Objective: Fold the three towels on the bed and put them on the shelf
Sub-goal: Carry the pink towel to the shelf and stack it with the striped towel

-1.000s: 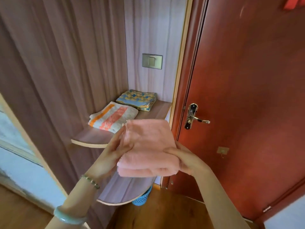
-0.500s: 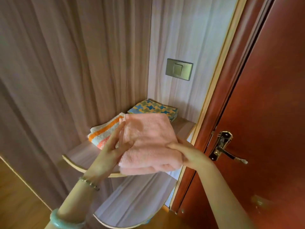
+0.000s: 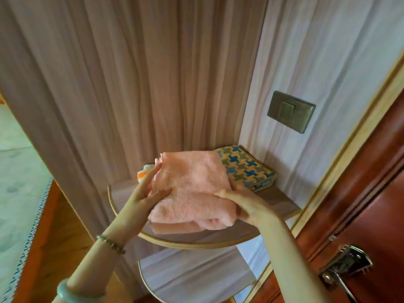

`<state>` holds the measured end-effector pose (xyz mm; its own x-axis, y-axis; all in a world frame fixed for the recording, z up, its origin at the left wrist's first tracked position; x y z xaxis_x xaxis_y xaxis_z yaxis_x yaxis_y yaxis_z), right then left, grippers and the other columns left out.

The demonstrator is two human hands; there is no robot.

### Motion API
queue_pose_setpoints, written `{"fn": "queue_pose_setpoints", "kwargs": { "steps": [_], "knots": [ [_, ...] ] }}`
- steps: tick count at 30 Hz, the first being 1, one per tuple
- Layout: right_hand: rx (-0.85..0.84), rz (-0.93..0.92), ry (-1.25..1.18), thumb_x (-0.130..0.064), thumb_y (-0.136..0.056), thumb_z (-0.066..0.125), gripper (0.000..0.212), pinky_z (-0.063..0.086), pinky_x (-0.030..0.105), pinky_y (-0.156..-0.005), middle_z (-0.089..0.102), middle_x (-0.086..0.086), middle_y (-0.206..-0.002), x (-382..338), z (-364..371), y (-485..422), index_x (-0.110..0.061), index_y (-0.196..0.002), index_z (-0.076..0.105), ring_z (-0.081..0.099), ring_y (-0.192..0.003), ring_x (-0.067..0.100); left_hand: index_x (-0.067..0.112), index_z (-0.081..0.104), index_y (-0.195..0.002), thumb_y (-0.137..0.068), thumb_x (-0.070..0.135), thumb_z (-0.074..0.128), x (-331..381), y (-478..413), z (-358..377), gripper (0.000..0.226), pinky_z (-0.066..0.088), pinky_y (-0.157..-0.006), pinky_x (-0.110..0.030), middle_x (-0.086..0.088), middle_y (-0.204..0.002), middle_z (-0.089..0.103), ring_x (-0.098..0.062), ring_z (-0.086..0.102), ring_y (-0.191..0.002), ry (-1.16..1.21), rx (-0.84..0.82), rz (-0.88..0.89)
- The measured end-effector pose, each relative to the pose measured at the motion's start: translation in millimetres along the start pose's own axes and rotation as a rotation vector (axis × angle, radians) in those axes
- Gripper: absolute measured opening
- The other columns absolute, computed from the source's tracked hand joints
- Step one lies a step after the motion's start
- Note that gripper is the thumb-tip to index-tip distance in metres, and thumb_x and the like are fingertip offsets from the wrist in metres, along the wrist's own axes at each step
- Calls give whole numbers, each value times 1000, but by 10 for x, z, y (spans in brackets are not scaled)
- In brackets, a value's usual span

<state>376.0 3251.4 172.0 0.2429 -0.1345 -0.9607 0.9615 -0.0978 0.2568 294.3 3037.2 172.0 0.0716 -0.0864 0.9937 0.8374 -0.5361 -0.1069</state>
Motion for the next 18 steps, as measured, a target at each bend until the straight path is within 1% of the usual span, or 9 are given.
{"fn": "queue_pose_setpoints", "kwargs": {
  "steps": [1, 3, 4, 7, 9, 11, 13, 15, 18],
  "knots": [
    [-25, 12, 40, -10, -85, 66, 29, 55, 35, -80, 68, 1, -106, 15, -18, 26, -25, -109, 58, 69, -87, 9, 43, 38, -141, -85, 22, 66, -42, 27, 27, 67, 41, -104, -32, 45, -117, 53, 19, 52, -109, -9, -1, -16],
    [-56, 51, 89, -17, -74, 72, 35, 55, 34, -77, 69, -4, -100, 71, -101, 62, -29, -104, 59, 68, -85, 8, 49, 36, -140, -84, 23, 64, -137, 91, 112, 67, 45, -93, -22, 38, -123, 52, 20, 54, -104, -45, -9, -65],
    [-49, 61, 116, -20, -71, 72, 37, 55, 37, -80, 68, -2, -102, 93, -129, 84, -30, -104, 59, 67, -90, 10, 52, 35, -138, -84, 25, 65, -194, 114, 133, 68, 49, -88, -22, 30, -126, 52, 16, 57, -104, -69, -3, -101],
    [-3, 122, 190, -20, -79, 71, 34, 52, 45, -92, 67, 3, -112, 232, -250, 69, -32, -108, 57, 64, -105, 19, 53, 28, -133, -88, 21, 65, -327, 153, 168, 67, 56, -74, -24, 13, -119, 59, 2, 67, -94, -186, -15, -180],
    [28, 141, 280, -27, -73, 74, 44, 53, 45, -93, 68, -2, -112, 282, -273, 75, -35, -112, 57, 65, -104, 18, 52, 23, -132, -87, 18, 68, -354, 154, 142, 72, 58, -72, -32, 7, -114, 60, -12, 70, -93, -308, -6, -207],
    [54, 139, 338, -33, -65, 77, 58, 52, 45, -94, 68, -5, -112, 277, -280, 88, -35, -119, 56, 65, -105, 16, 49, 30, -129, -85, 23, 70, -351, 115, 54, 65, 59, -70, -37, 4, -110, 59, -19, 70, -90, -407, 14, -206],
    [75, 120, 373, -41, -55, 78, 77, 51, 43, -97, 64, -4, -117, 266, -304, 90, -34, -128, 52, 62, -109, 15, 42, 43, -124, -84, 34, 68, -310, 44, -99, 48, 59, -69, -37, -1, -109, 60, -20, 68, -84, -463, 112, -187],
    [104, 100, 424, -47, -51, 78, 86, 47, 41, -101, 62, -7, -120, 255, -334, 93, -35, -131, 49, 59, -111, 13, 23, 48, -129, -84, 40, 66, -286, -34, -290, 51, 57, -80, -43, -6, -113, 62, -22, 66, -89, -446, 268, -192],
    [224, 25, 513, -38, -71, 76, 68, 42, 37, -104, 57, -11, -117, 155, -355, 111, -34, -131, 46, 54, -113, 10, 7, 44, -130, -85, 41, 68, -353, -215, -601, 62, 50, -94, -45, -9, -116, 60, -22, 61, -98, -401, 445, -306]
  ]
}}
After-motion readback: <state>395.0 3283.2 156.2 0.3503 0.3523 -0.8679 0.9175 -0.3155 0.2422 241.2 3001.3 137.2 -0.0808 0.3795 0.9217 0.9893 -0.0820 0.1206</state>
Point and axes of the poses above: each hand's wrist, its own y-axis away from the middle knuckle, its own z-axis out of the palm, x = y × z, the point moved 4 cm from there along -y, towards the middle knuckle
